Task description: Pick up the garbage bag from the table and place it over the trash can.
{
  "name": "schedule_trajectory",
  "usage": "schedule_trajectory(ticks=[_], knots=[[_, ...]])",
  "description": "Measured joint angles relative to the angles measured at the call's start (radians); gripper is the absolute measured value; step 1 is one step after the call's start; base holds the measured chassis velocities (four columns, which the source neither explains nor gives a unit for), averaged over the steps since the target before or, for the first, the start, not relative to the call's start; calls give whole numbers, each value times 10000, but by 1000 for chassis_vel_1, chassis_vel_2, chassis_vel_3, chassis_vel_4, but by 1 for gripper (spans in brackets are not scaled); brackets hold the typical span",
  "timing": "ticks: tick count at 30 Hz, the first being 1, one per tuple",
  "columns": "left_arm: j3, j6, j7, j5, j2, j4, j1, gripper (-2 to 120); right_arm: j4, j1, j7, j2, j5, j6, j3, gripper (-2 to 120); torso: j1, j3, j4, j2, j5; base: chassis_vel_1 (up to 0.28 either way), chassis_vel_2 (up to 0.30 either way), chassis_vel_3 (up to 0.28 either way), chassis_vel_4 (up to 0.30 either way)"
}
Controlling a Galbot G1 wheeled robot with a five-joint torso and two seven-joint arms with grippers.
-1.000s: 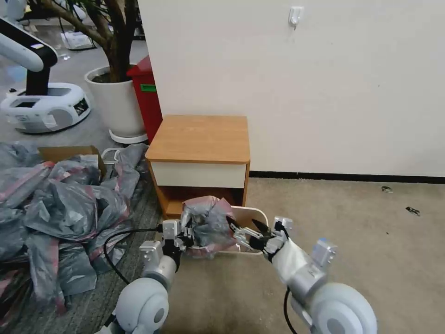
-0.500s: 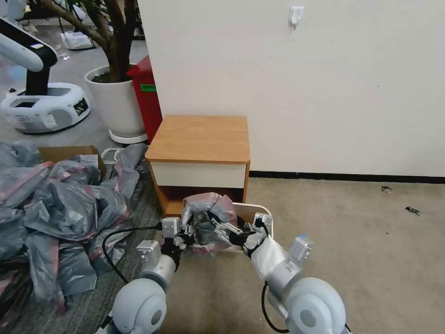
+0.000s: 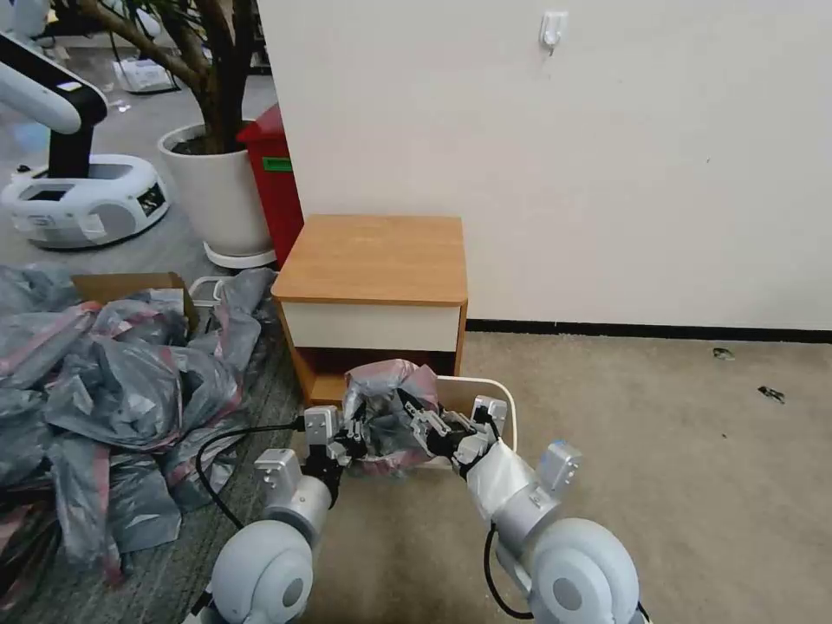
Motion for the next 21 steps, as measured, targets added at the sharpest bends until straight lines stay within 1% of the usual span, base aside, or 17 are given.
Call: schedule_trajectory(ticks=[2, 3, 4, 7, 11, 14, 16, 17, 20, 21], knots=[[-6, 23, -76, -192, -12, -45, 6, 5, 29, -29, 21, -105, -13, 41, 124, 5, 0, 0, 0, 0, 0, 0, 0, 0, 0], [-6, 23, -76, -192, -12, -45, 6, 5, 29, -29, 21, -105, -13, 41, 124, 5, 0, 0, 0, 0, 0, 0, 0, 0, 0], [-26, 34, -104, -280, -16, -74, 26, 5, 73, -38, 25, -182, -14, 49, 228, 0, 0, 0, 0, 0, 0, 0, 0, 0, 0], [-79, 48, -136, -382, -23, -108, 52, 5, 143, -38, 31, -336, -10, 57, 407, 0, 0, 0, 0, 0, 0, 0, 0, 0, 0], [-166, 124, -153, -457, -30, -146, 70, 5, 436, 58, 55, -788, 154, 42, 896, 0, 0, 0, -1, 0, 1, 0, 0, 0, 0], [-174, 143, -154, -473, -37, -164, 79, 5, 511, 134, 62, -943, 256, -12, 1032, 0, 0, 0, -1, 0, 1, 0, 0, 0, 0], [-188, 188, -153, -507, -56, -276, 163, 5, 587, 675, 183, -1605, 844, -286, 1494, 0, 0, 0, -2, 0, 3, 0, 0, 0, 0], [-188, 188, -153, -507, -56, -276, 163, 5, 587, 675, 183, -1605, 844, -286, 1494, 0, 0, 0, -2, 0, 3, 0, 0, 0, 0], [-215, 215, -151, -595, -114, -432, 350, 5, 319, 1750, 602, -2389, 1717, -658, 1786, 0, 0, 0, 1, 0, 2, 0, 0, 0, 0], [-215, 215, -151, -595, -114, -432, 350, 5, 319, 1750, 602, -2389, 1717, -658, 1786, 0, 0, 0, 1, 0, 2, 0, 0, 0, 0]])
